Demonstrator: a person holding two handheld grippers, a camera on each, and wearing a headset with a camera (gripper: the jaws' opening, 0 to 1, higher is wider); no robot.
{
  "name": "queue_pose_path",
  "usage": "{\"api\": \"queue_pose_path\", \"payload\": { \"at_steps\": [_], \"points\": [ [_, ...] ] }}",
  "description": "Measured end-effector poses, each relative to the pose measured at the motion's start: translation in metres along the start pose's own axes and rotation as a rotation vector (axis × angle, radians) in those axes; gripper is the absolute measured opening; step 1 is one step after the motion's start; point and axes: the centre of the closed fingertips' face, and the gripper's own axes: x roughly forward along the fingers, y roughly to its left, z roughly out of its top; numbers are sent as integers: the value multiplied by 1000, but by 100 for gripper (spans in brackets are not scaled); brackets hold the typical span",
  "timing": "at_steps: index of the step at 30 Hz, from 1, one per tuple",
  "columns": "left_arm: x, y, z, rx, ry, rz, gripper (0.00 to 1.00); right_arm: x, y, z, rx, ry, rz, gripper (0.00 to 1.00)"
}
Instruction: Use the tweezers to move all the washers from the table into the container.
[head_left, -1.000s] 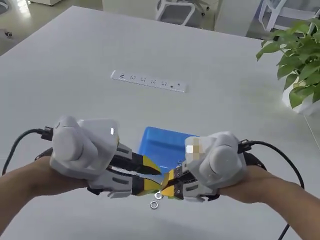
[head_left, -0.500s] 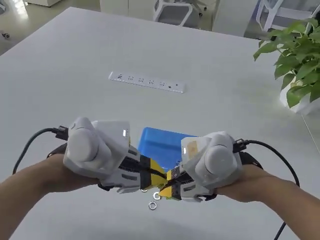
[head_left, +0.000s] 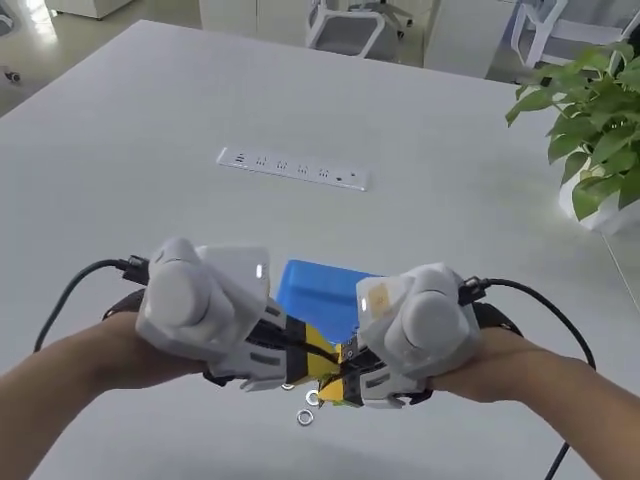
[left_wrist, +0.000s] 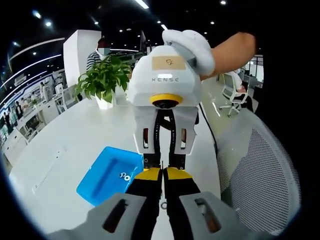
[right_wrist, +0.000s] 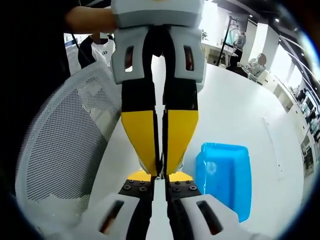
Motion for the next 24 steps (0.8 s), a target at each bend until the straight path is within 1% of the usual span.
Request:
{"api": "queue_pose_path", "payload": {
  "at_steps": [2, 7, 15, 24],
  "points": [
    [0, 0, 0, 2, 3, 0, 5, -1, -1, 1, 2, -5, -2, 9],
    [2, -2, 2, 3, 3, -8, 5, -2, 0, 1, 14, -4, 11, 9],
    [3, -4, 1, 9, 19, -15, 4, 1, 3, 0, 11, 20, 30, 9],
    [3, -4, -1, 17, 11, -25, 5, 1, 3, -2, -5, 27, 31, 7]
  ]
}}
